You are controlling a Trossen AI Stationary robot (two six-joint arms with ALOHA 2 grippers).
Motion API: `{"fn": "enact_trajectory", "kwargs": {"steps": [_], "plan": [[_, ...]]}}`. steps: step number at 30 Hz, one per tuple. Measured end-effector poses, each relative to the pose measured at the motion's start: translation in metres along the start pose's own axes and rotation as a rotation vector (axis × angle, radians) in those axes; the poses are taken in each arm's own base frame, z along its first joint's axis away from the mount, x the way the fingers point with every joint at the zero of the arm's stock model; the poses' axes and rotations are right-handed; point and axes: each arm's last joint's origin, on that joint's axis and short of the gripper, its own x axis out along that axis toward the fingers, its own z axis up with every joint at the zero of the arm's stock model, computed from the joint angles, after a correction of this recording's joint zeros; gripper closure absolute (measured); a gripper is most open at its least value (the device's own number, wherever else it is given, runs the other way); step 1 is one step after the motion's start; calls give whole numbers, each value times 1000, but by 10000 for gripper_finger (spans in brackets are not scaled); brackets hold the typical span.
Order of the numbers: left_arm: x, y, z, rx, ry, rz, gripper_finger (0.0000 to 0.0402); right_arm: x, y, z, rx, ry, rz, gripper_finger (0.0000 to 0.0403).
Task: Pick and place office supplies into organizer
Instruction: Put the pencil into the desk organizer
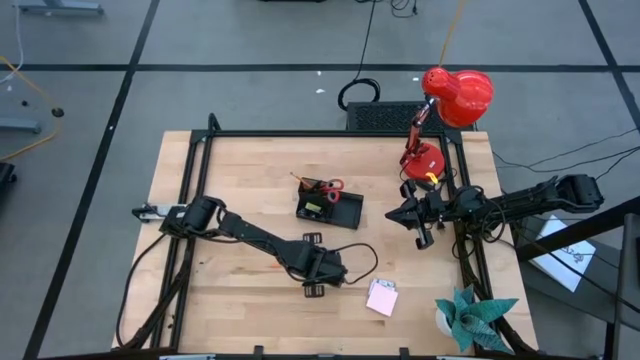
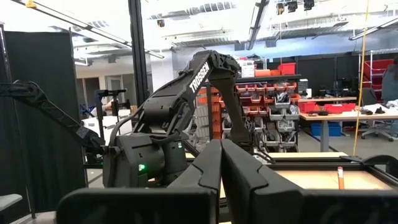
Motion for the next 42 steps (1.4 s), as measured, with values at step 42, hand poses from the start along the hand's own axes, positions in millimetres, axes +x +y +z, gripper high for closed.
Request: {"fn": "enact_trajectory", "kwargs": {"steps": [42], "plan": [[-169,23,24,320,-799,276,367,0,0,0,-2,4,0,399]]}}
